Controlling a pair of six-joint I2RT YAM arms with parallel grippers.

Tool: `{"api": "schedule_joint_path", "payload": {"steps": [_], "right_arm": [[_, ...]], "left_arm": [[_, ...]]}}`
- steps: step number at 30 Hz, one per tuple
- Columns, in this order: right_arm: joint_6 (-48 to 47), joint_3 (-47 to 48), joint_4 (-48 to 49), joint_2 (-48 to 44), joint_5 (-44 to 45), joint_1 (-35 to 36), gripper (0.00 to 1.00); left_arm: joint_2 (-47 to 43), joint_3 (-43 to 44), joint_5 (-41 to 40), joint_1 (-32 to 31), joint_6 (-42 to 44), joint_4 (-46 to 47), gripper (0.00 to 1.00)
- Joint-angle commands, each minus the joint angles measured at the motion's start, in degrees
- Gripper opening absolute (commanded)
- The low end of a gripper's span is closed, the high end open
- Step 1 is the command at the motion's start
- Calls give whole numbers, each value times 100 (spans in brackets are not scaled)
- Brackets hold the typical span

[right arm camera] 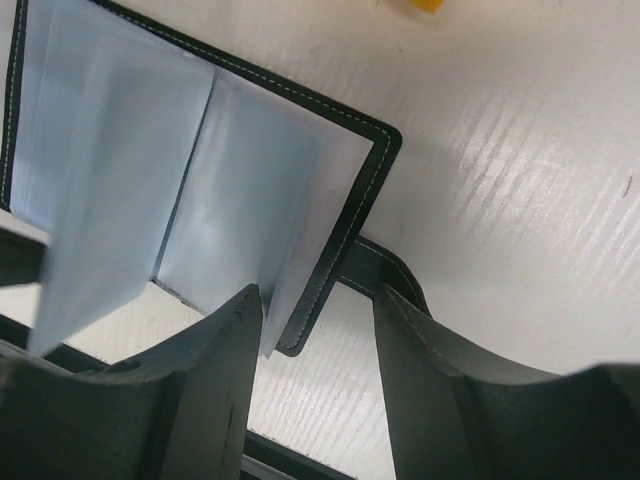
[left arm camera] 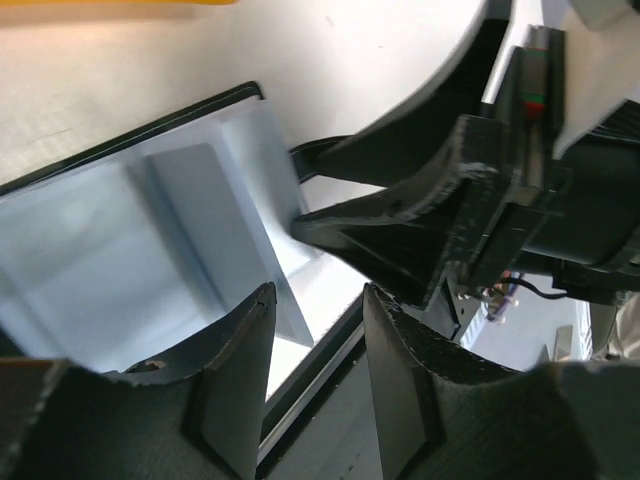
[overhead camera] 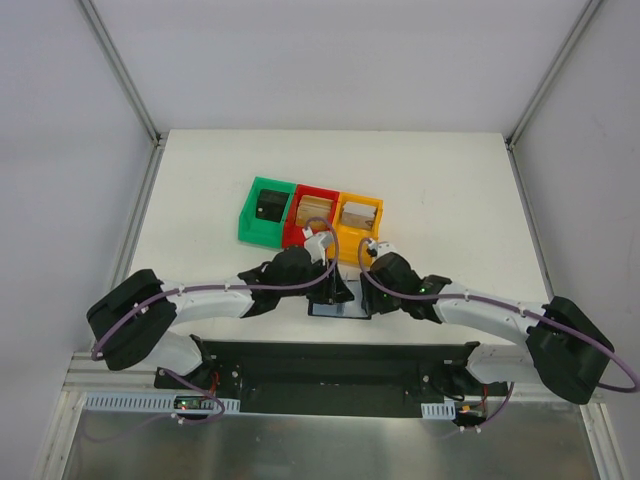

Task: Take the credit cards out of the card holder
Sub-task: Remove the credit card from the card holder.

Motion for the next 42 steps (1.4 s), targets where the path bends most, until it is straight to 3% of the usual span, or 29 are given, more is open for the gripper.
{"api": "schedule_joint_path", "payload": {"steps": [1,14,27,35,42], "right_arm": [[180,-33,3,-36,-6,-143,51],[233,-191,223,17,-208,-266,52],[303,-138,258,-265,-270,-266,57],[321,-68,258,-159,-314,-284,59],[338,-59,258,-142,-384,-337,59]], "left_arm": [[245,420,346,-137,216,254,39],[307,420,-303,-128,313,-440,39],[298,490,-330,-145,471,-529,56],[43,394,-1297,-883,1358,-476,65],[43,376,-1736,-1147,1657,-493,67]]}}
